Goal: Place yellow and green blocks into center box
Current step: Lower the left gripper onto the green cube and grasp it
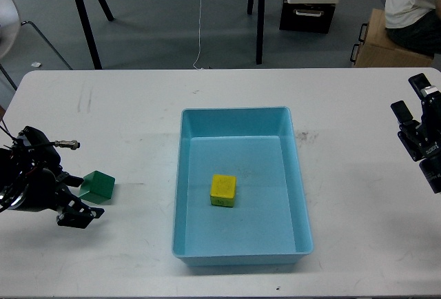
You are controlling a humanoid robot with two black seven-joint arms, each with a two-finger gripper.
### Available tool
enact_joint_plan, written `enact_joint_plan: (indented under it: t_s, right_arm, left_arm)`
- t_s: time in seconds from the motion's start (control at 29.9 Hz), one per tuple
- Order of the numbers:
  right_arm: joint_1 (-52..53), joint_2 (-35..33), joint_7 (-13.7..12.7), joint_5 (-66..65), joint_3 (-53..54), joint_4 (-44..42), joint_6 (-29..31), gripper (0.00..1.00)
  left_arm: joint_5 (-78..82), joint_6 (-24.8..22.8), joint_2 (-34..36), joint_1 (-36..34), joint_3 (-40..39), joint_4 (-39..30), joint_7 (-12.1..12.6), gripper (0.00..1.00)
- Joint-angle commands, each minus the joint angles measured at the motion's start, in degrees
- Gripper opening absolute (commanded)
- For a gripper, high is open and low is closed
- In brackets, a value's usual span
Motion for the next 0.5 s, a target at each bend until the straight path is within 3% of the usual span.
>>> enact_joint_plan:
  t_s: [0.0,0.47]
  right_arm:
    - [-0.12,0.34,0.0,0.0,-0.24,0.01,0.01,0.98]
    - [-0.3,1.22,0.0,0.0,-0.24,0.01,0.01,0.98]
  left_arm:
    - [0.02,0.07,-0.07,-0.15,0.0,0.13,0.0,1.0]
    - [0.02,0.07,-3.93,-1.11,1.58,4.0,0.0,0.99]
